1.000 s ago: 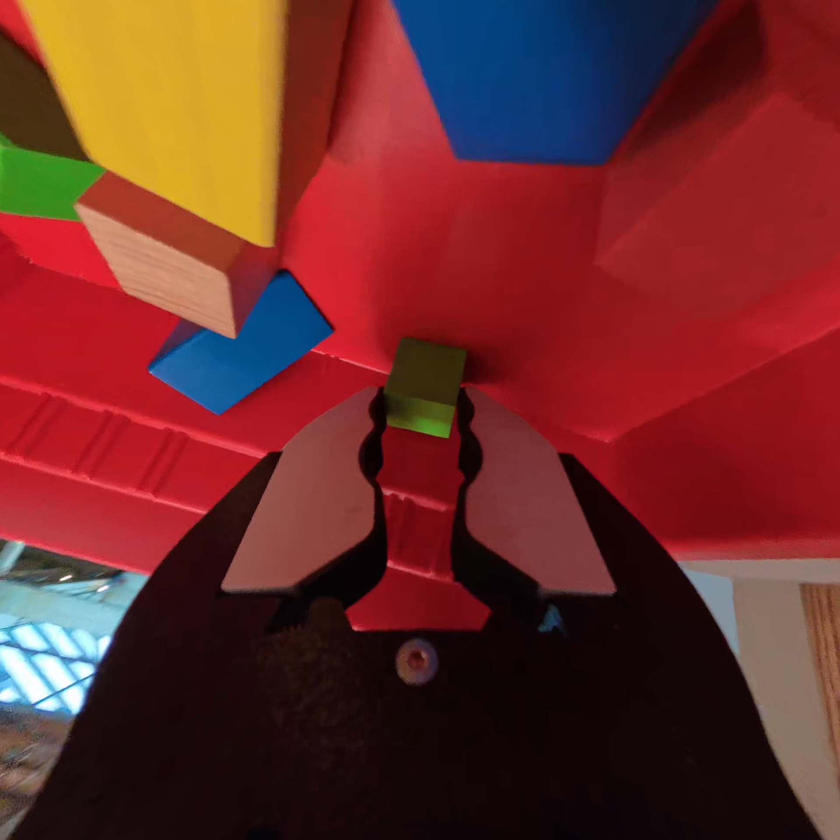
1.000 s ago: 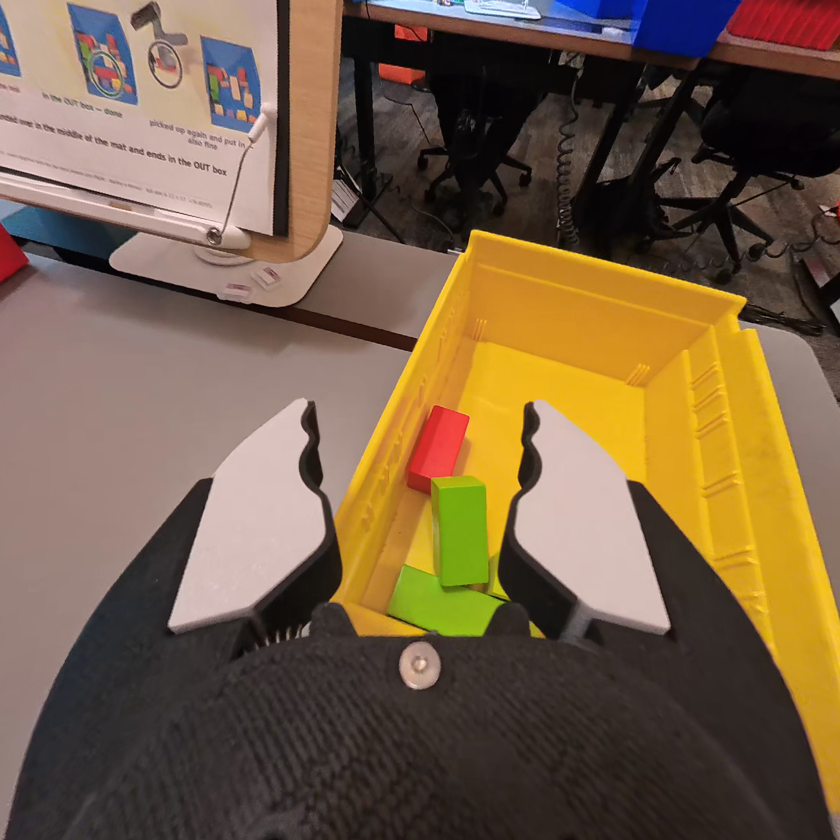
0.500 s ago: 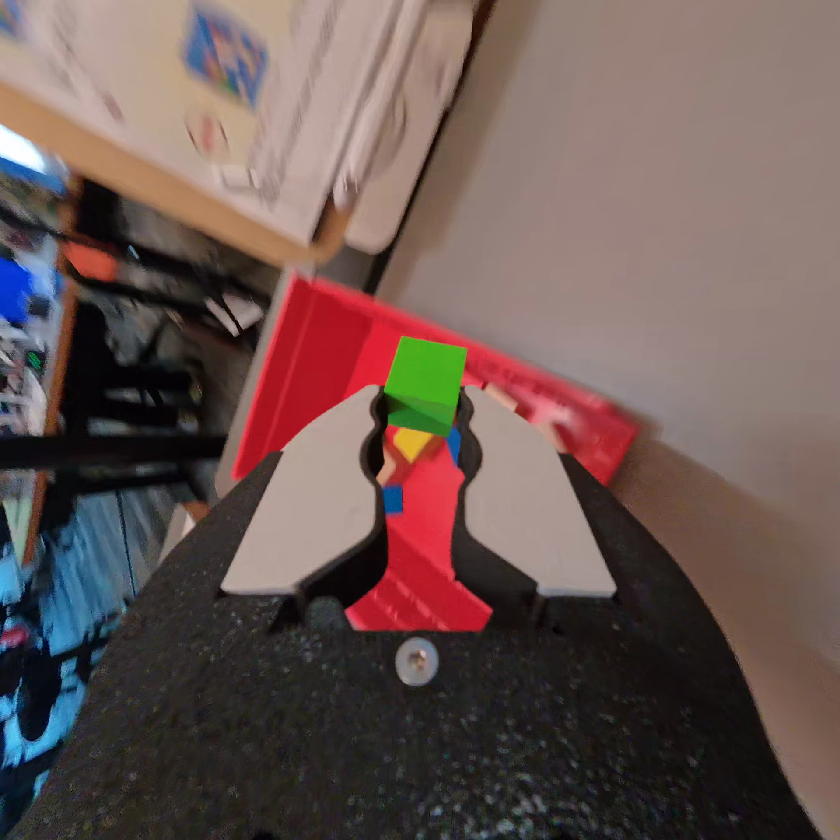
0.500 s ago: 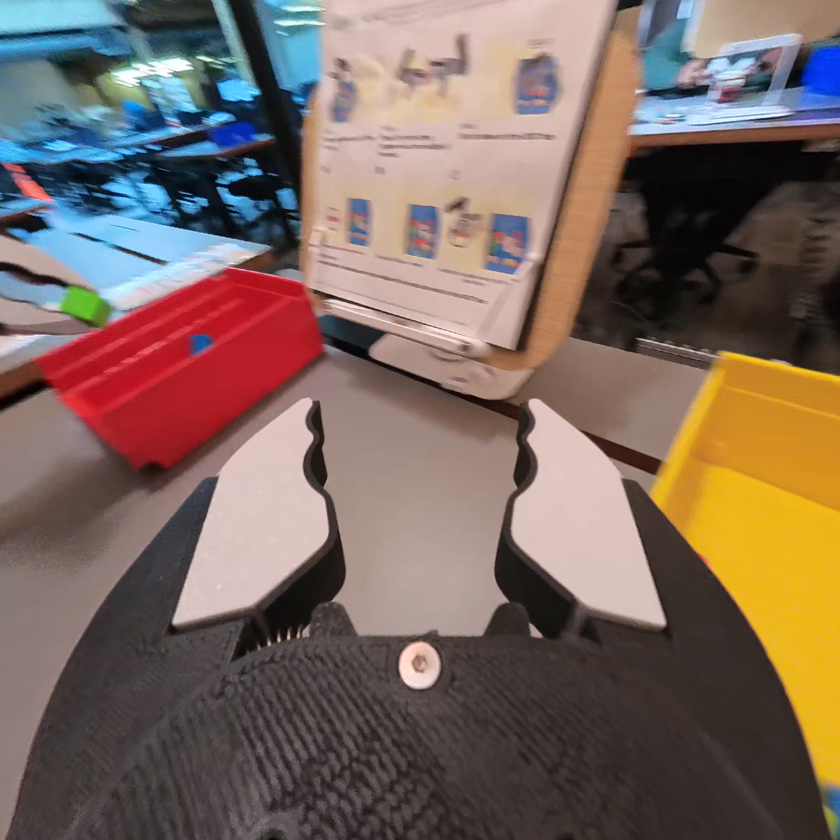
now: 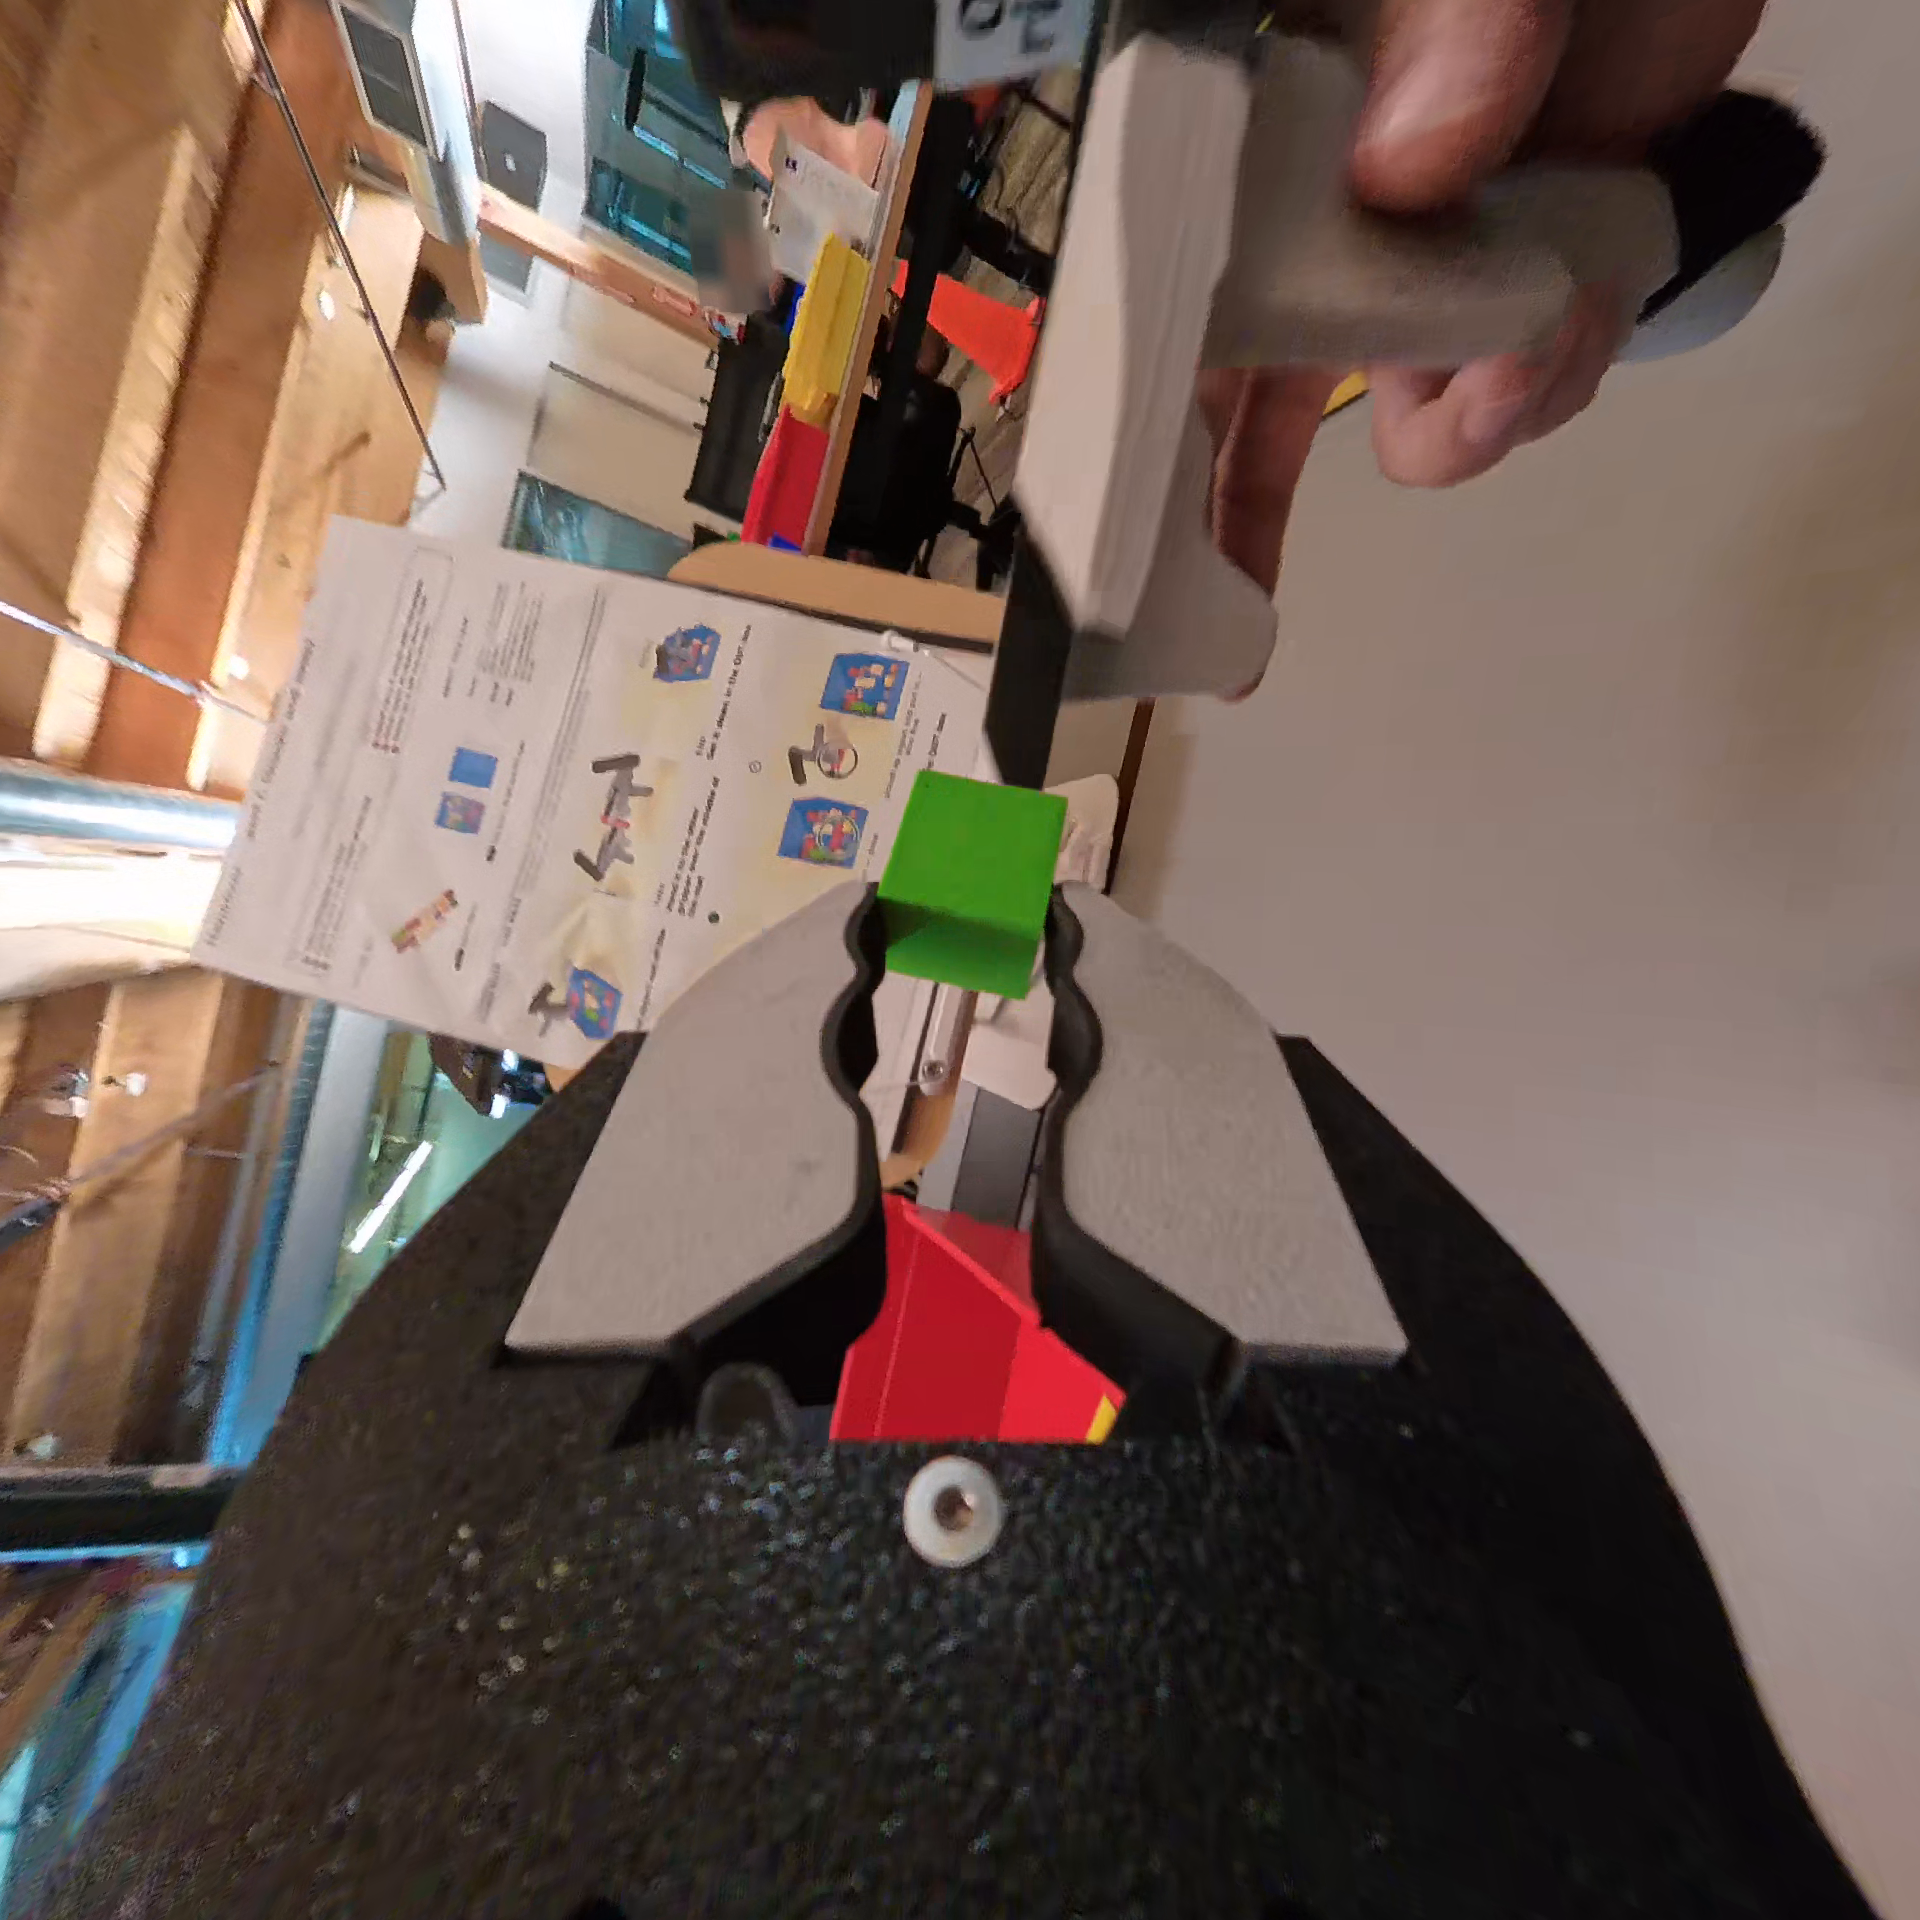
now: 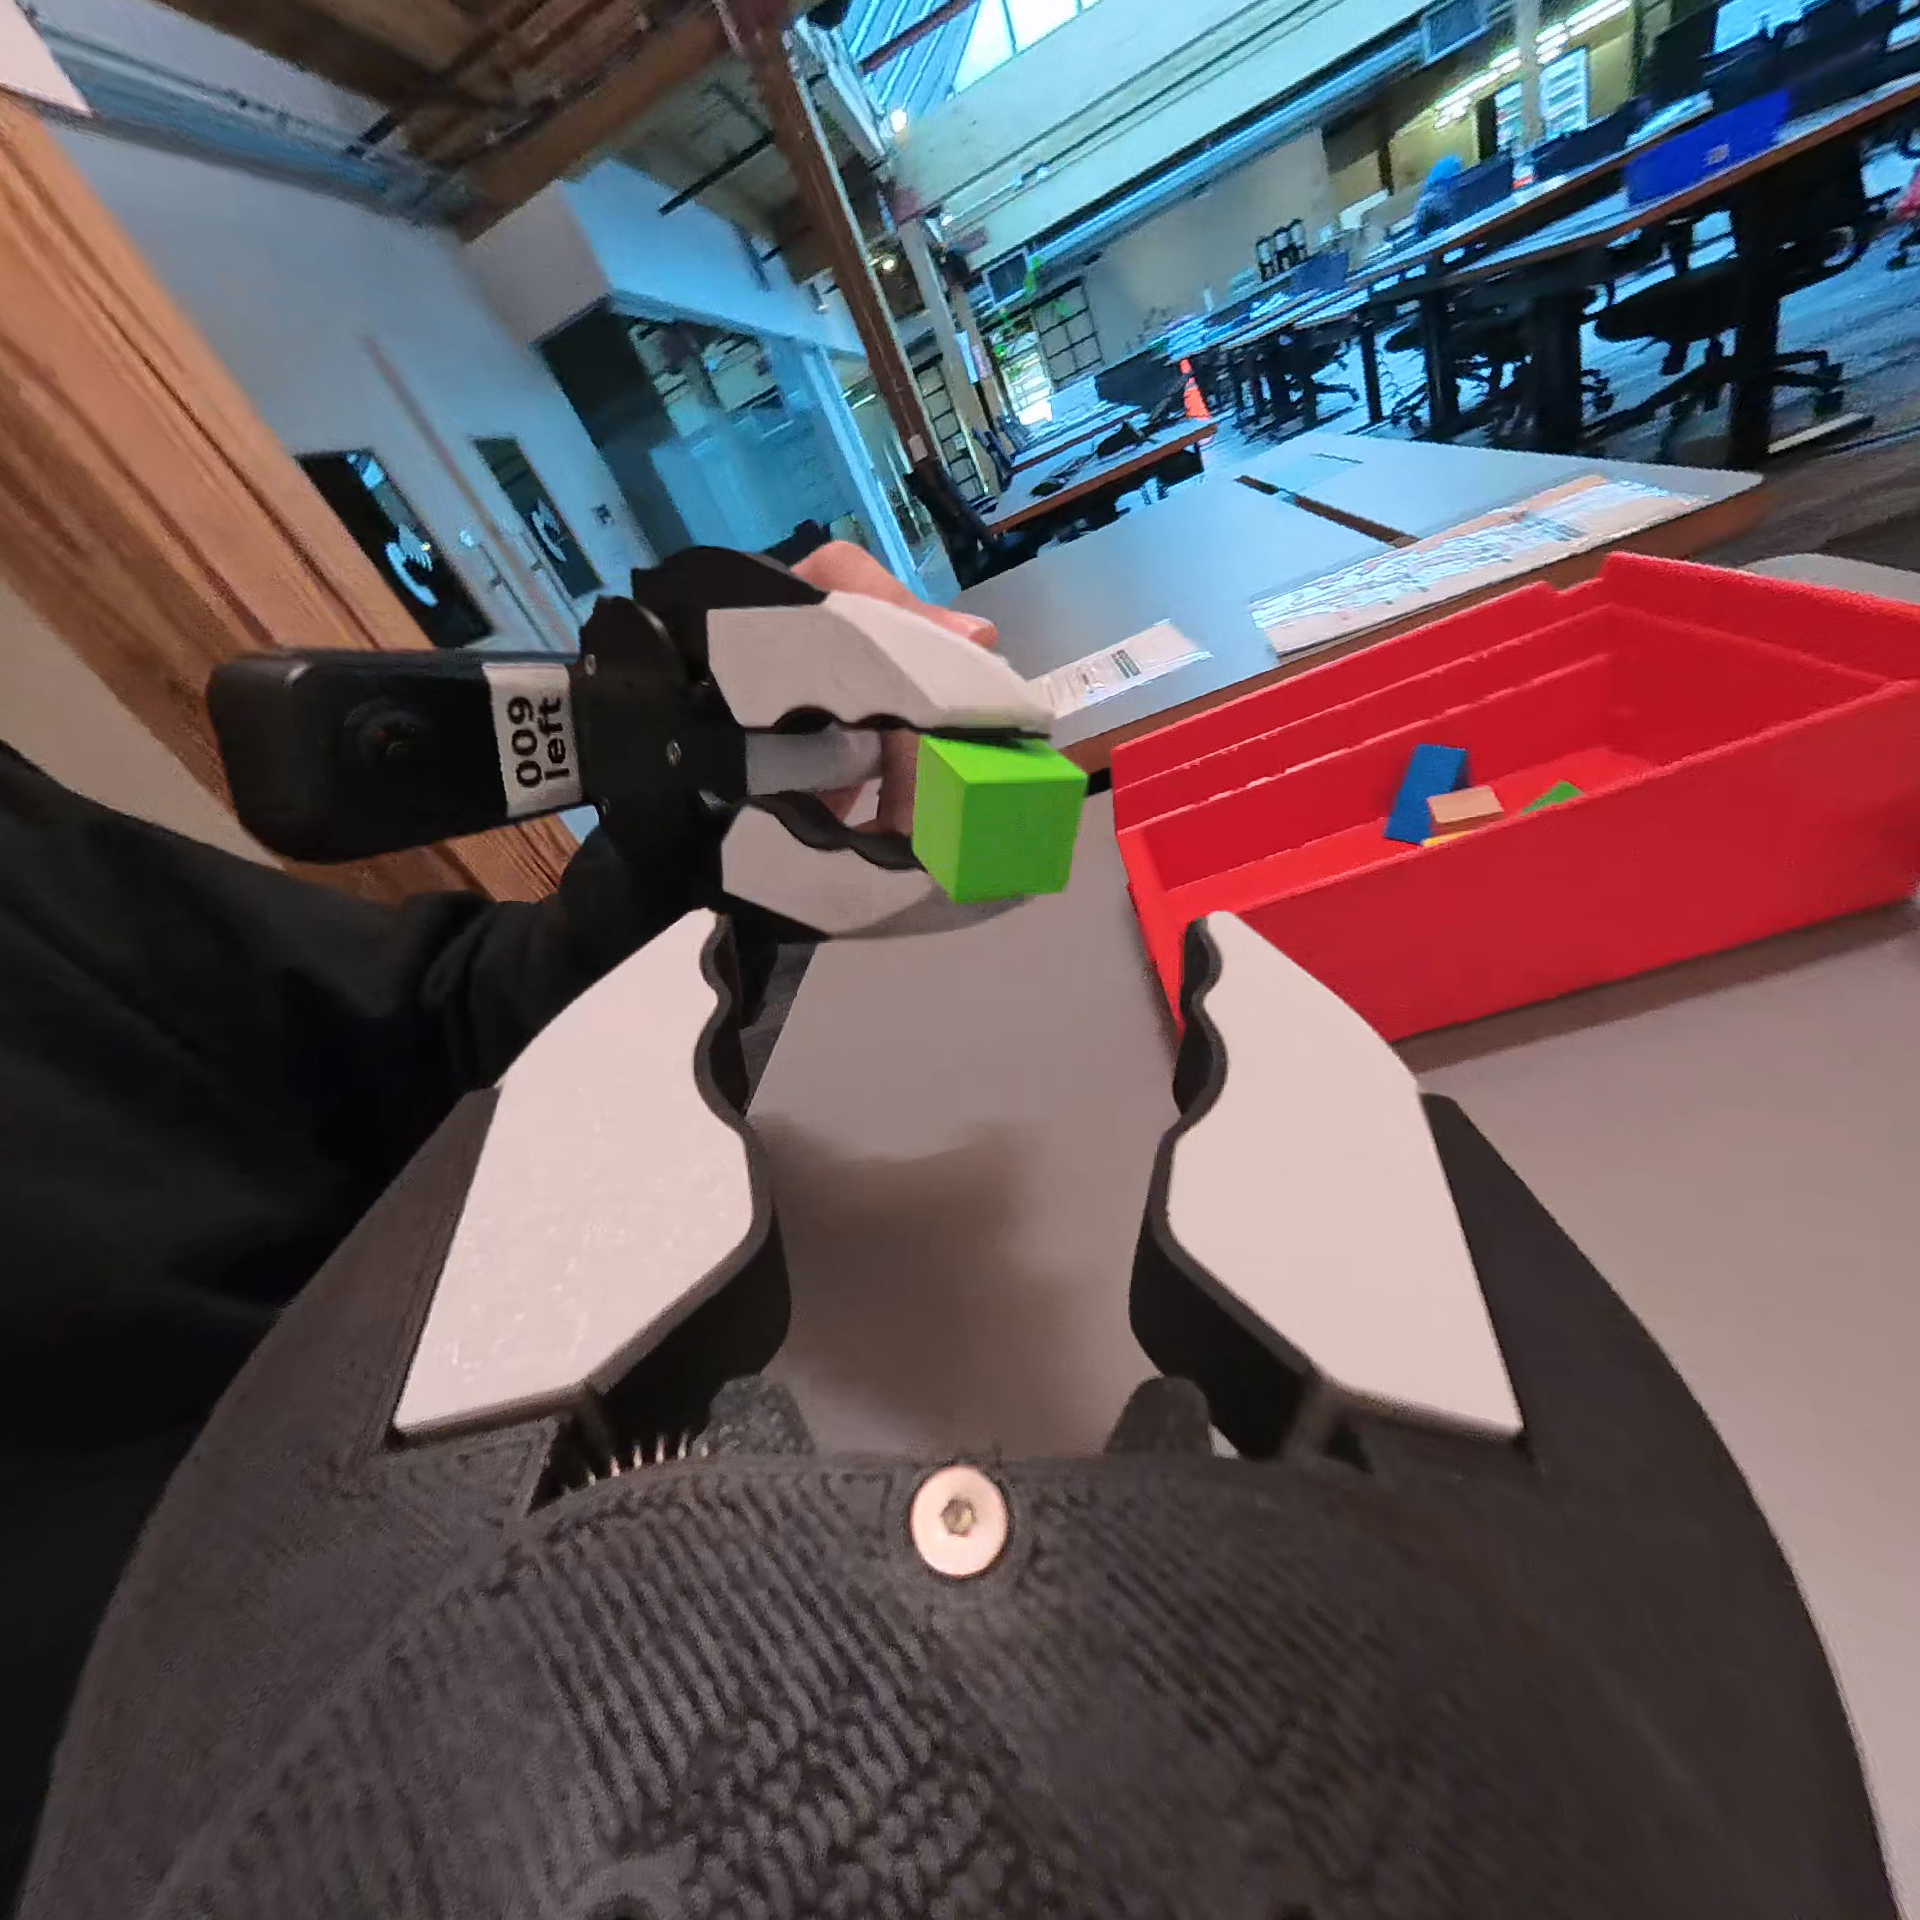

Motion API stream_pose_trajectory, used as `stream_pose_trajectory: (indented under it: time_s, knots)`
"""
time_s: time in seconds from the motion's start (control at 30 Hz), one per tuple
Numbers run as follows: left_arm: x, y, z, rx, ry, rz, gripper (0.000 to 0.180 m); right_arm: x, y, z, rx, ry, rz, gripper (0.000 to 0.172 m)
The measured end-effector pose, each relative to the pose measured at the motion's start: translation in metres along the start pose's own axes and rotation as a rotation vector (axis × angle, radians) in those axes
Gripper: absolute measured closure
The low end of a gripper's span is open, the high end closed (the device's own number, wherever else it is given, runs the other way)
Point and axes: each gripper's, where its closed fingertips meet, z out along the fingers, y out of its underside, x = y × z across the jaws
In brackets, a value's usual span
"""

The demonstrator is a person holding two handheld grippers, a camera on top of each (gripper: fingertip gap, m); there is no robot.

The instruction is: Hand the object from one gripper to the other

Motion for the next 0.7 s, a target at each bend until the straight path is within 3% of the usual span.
stream_pose_trajectory:
  time_s: [0.17,0.4,0.5,0.7]
  knots:
    - [0.014,-0.017,0.003,0.033,-0.007,0.082,0.152,-0.007,0.007,0.013,-0.033,-0.027,-0.008,0.104]
    - [0.017,-0.031,0.001,0.114,-0.027,0.051,0.152,-0.013,0.009,0.017,-0.034,-0.067,-0.03,0.114]
    - [0.013,-0.031,0.001,0.122,-0.067,0.043,0.152,-0.014,0.005,0.016,-0.014,-0.072,-0.041,0.141]
    - [0.004,-0.029,0.002,0.112,-0.167,-0.043,0.144,-0.008,-0.001,0.012,-0.003,-0.034,-0.048,0.141]
